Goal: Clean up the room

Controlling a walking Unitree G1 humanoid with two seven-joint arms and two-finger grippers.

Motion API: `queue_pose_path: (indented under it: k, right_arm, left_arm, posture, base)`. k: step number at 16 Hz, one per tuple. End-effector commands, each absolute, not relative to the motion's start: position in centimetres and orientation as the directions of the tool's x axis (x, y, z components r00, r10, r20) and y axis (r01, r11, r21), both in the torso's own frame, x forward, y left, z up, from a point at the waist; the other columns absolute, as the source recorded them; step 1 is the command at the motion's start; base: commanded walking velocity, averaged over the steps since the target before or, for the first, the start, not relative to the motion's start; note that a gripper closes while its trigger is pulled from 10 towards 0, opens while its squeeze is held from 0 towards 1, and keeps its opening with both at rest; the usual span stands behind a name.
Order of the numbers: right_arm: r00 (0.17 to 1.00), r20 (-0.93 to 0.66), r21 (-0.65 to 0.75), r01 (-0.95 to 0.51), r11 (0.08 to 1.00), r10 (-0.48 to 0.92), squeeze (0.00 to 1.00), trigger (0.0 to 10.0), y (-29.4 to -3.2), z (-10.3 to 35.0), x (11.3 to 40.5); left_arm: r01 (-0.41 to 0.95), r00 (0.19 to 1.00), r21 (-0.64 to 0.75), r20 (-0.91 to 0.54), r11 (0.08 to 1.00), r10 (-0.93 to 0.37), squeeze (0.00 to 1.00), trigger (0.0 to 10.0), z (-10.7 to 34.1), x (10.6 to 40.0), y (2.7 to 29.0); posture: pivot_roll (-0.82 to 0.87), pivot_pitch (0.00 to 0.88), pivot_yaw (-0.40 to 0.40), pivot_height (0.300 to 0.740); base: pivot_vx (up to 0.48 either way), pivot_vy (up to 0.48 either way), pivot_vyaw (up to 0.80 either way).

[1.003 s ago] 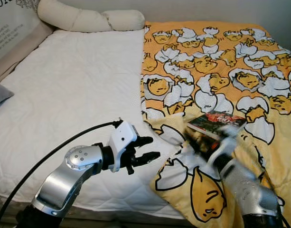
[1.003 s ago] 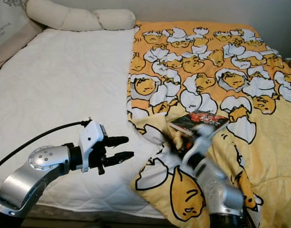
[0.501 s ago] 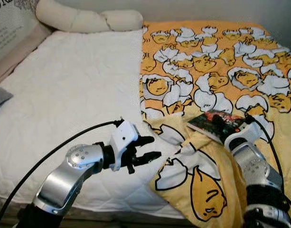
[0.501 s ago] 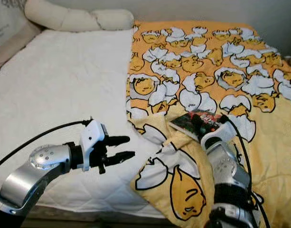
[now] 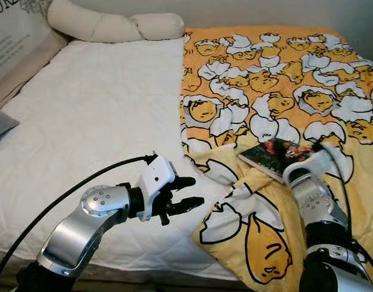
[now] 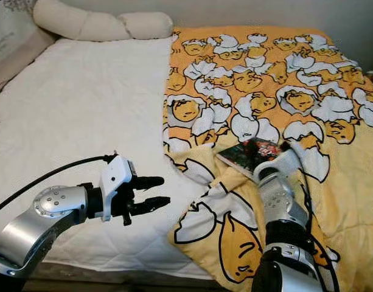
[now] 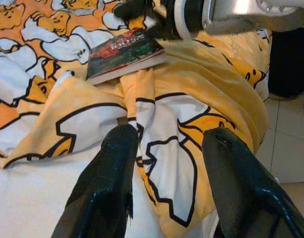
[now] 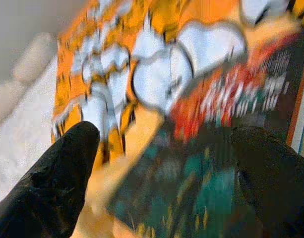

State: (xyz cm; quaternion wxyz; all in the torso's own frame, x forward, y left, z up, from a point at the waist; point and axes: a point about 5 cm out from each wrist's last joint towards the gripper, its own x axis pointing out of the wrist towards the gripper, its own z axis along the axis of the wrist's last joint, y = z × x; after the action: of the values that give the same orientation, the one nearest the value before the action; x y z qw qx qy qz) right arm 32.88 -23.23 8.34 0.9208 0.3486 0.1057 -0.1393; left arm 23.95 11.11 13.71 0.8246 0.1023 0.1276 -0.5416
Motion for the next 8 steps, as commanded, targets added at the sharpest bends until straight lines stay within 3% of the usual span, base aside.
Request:
queue_pose_path:
  k: [1, 8]
  right_arm:
    - [0.927, -0.285, 0.609, 0.371, 0.701, -0.243, 1.0, 10.0, -24.4, 8.6, 32.3]
    - [0.887, -0.418, 0.581, 0.428, 0.693, -0.197, 1.0, 10.0, -22.8, 6.0, 29.9]
  left_arm:
    - [0.921, 0.377, 0.032, -0.322, 0.388, -0.869, 0.02, 10.0, 13.9, 23.7, 11.1]
    - [0.927, 0.362, 0.027, -0.316, 0.373, -0.877, 0.02, 10.0, 13.7, 23.8, 10.7]
  posture:
    - [0.07, 0.0, 0.048, 0.74]
    - [0.05, 0.0, 0.042, 0.74]
  base:
    - [0.0, 0.0, 0.0]
    - [0.0, 0.0, 0.0]
